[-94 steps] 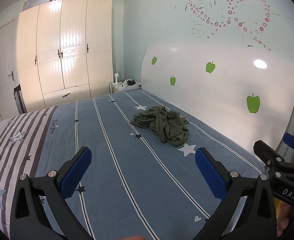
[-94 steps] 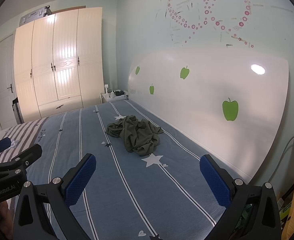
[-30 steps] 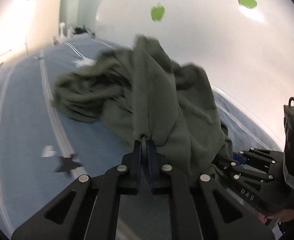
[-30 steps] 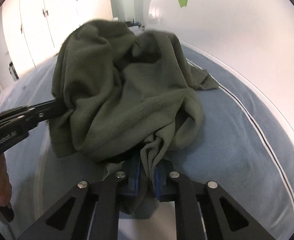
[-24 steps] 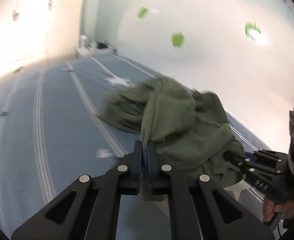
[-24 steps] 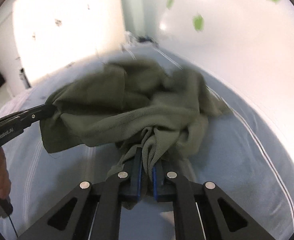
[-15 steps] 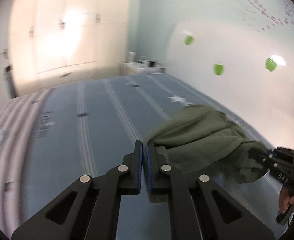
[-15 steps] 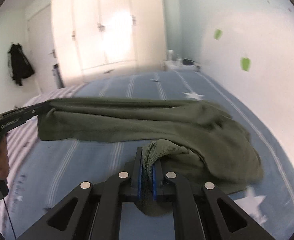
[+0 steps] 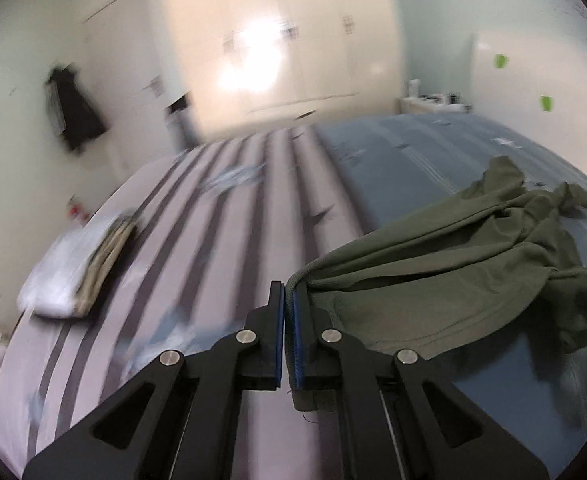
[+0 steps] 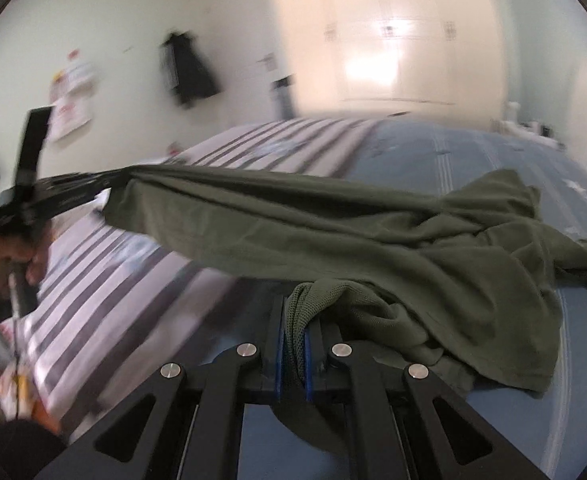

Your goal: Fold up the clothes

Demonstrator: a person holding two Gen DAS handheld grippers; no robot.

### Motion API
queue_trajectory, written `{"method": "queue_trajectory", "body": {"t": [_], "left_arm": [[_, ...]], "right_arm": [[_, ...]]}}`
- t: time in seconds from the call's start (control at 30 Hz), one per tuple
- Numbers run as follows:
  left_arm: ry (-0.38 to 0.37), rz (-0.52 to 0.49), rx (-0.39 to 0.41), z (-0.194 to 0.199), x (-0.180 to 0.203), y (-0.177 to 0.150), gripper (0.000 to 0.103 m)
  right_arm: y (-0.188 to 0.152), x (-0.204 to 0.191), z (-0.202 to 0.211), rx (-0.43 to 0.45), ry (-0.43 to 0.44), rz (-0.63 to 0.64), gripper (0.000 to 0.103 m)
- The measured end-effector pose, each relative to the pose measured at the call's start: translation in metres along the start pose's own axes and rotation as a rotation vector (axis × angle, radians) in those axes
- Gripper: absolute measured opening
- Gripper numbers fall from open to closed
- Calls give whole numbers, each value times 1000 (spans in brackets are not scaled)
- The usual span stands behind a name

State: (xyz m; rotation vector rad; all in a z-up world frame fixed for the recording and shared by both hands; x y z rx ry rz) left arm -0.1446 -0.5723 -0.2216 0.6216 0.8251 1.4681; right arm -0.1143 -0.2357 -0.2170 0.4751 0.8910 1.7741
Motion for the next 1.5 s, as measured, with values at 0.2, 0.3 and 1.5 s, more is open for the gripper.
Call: {"method": "queue_trajectory", "body": {"t": [0.2, 0.3, 1.5], "left_arm": [[35, 139, -68, 50, -62, -91, 6], [76, 176, -63, 72, -70, -98, 9], [-193, -72, -51, -105, 198, 46, 7]], "right_arm": [[-53, -84, 16, -75, -12, 42, 12], [-67, -112, 31, -77, -21, 55, 37], [-46, 164, -55, -170, -143, -238, 53]]}}
Point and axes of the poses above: each gripper's, at about its wrist camera, not at the fingertips, and z roughly against the way its jaws point, x to its right, y to its top, the point moved 4 cm from there along -z, roughly the way its jaws point, and after that the axes turned 2 degrees about z, right-handed, at the moved point
